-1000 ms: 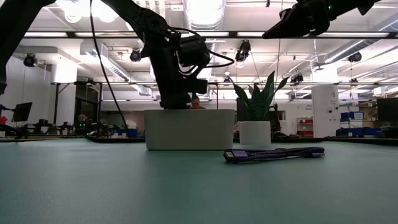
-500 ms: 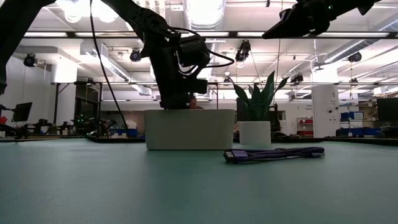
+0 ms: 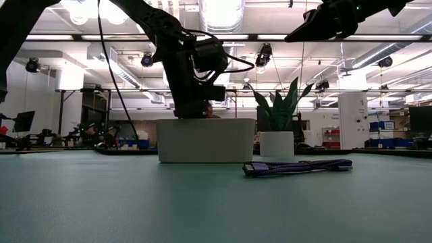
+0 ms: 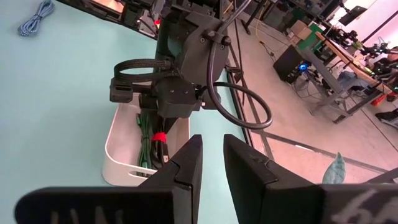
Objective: Pick and place USB-C Cables
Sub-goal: Put the black charger cable into the white bin, then put the purple charger cable into the white bin
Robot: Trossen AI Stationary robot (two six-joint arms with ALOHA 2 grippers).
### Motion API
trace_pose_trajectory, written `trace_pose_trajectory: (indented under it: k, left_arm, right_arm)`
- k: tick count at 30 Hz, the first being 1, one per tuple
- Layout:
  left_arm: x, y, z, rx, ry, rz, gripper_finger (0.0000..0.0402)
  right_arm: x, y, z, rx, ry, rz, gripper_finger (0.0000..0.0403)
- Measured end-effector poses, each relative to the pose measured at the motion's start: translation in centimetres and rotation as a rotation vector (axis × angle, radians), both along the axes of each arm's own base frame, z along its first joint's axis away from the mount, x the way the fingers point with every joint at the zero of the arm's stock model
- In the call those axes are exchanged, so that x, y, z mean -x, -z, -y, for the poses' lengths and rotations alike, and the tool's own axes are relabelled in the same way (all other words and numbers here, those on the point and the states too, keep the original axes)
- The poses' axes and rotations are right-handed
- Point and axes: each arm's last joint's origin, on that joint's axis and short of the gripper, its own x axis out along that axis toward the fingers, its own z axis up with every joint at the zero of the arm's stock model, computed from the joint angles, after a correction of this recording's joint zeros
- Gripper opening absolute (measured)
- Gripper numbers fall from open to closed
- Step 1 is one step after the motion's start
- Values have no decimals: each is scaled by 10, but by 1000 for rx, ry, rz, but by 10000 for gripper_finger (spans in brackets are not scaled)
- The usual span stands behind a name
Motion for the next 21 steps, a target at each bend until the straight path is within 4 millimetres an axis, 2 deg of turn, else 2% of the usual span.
trace_pose_trajectory:
  k: [12, 21]
  left_arm:
    - [-2, -7, -1, -17, 3, 35, 80]
    - [11, -51, 3, -79, 11, 141, 80]
  right_arm:
    - [0, 1, 0, -3, 0, -11, 57]
    - [0, 1, 0, -3, -1, -12, 57]
